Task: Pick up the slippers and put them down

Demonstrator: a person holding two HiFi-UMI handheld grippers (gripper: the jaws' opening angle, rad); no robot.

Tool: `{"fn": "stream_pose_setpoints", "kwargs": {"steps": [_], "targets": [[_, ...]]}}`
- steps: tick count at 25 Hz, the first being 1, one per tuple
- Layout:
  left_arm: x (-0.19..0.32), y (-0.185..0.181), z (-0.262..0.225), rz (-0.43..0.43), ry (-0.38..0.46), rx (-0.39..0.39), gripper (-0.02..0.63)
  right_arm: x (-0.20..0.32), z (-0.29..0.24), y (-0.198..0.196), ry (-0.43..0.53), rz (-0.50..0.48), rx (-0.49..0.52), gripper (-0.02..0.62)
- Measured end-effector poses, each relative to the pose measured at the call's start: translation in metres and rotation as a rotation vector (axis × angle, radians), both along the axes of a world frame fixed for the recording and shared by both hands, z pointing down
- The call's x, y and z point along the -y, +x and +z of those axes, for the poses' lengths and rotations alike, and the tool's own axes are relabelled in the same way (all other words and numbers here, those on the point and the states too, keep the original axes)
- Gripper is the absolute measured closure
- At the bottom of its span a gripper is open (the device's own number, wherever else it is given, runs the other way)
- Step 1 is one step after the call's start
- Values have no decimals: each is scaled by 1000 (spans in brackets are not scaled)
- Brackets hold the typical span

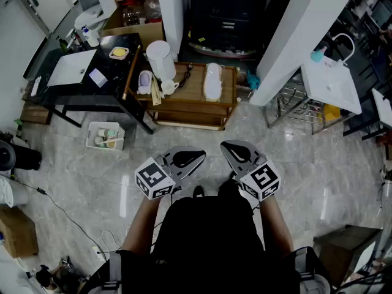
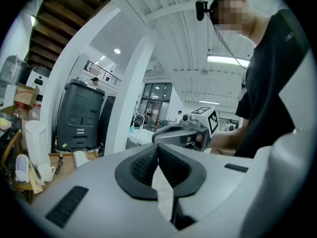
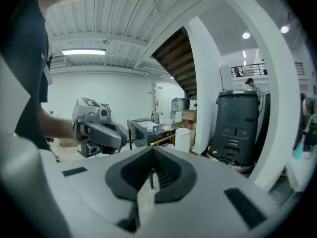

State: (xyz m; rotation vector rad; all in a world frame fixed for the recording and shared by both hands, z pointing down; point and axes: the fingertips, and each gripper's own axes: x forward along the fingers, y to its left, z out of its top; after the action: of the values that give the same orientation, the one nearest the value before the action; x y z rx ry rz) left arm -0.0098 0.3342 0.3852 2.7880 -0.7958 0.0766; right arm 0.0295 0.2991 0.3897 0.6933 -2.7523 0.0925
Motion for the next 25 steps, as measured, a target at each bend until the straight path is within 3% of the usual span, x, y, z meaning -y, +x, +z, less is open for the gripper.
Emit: {"fn": "stream_pose_setpoints", "kwargs": {"steps": [8, 14, 21, 25], "targets": [[-3, 6, -6, 19, -5, -21, 594, -7, -5, 1, 1, -31, -2, 589], [0, 11, -8, 23, -18, -29, 594, -1, -7, 10, -15, -1, 42, 588], [11, 14, -9, -10, -15, -22, 595, 25, -36, 38, 138, 77, 121, 589], [24, 20, -10, -54, -19, -14, 595, 42, -32, 54, 126, 76, 116, 588]]}}
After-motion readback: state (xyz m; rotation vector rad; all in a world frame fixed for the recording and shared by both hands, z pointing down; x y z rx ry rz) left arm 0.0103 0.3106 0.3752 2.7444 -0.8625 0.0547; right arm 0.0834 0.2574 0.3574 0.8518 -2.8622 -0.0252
